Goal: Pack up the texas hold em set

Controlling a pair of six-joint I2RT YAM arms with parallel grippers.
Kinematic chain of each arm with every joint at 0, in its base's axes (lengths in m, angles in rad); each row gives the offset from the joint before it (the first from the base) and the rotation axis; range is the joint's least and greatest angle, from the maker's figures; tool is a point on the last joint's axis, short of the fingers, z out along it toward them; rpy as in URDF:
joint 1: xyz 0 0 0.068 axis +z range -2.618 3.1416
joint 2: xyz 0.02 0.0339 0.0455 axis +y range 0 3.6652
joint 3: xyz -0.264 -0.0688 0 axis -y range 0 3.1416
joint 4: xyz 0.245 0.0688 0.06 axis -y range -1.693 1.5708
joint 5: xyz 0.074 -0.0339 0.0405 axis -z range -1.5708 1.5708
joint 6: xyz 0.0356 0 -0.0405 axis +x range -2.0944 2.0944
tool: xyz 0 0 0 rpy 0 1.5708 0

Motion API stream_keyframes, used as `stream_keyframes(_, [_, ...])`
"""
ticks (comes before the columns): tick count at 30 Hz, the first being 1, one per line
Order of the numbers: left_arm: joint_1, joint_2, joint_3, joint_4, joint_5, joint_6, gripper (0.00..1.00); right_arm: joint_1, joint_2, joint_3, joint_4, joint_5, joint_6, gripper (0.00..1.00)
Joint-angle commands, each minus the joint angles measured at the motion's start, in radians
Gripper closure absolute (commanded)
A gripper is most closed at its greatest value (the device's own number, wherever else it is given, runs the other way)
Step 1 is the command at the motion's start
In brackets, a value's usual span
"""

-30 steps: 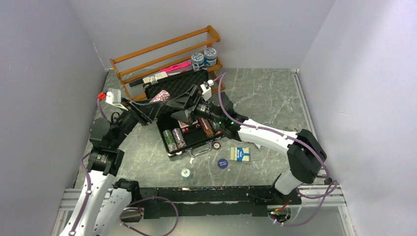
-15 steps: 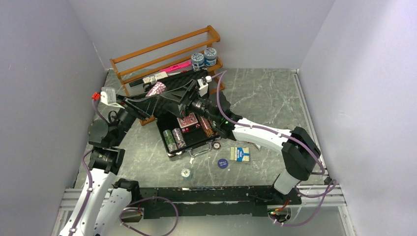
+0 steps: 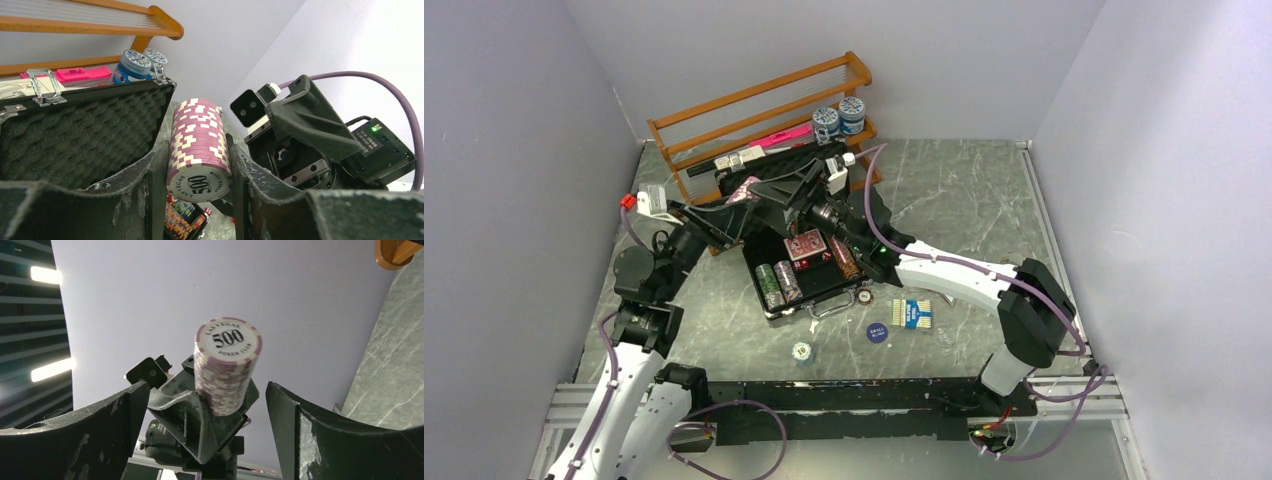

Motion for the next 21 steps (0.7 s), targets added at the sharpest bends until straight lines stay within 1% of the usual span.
stream_keyframes(1, [-0.002,-0.020,-0.003,0.140,-0.008,-0.050,0.95,0.007,-0.029,0.080,-0.049,0.011,-0.026,0.08])
stream_keyframes(3, [-0.002,-0.021,-0.010,0.147,-0.005,-0.049,0.95,0.007,-0.027,0.116,-0.153,0.015,-0.021,0.08])
stream_keyframes(4, [-0.002,-0.023,-0.015,0.150,-0.005,-0.047,0.95,0.007,-0.023,0.142,-0.242,0.013,-0.022,0.09])
stream_keyframes(6, [-0.002,-0.026,-0.023,0.156,-0.002,-0.041,0.95,0.007,-0.016,0.178,-0.311,0.012,-0.032,0.11])
stream_keyframes(10, [-0.002,-0.032,-0.045,0.171,0.002,-0.043,0.95,0.007,-0.010,0.200,-0.356,0.016,-0.026,0.18])
stream_keyframes(15, [-0.002,-0.043,-0.069,0.194,-0.009,-0.062,0.95,0.007,0.003,0.229,-0.393,0.020,-0.035,0.33])
stream_keyframes(18, [-0.002,-0.045,-0.072,0.185,-0.006,-0.072,0.92,0.008,0.021,0.266,-0.398,0.033,-0.082,0.44])
stream_keyframes(21, [-0.002,-0.045,-0.069,0.166,0.001,-0.085,0.89,0.008,0.056,0.333,-0.434,0.037,-0.139,0.52])
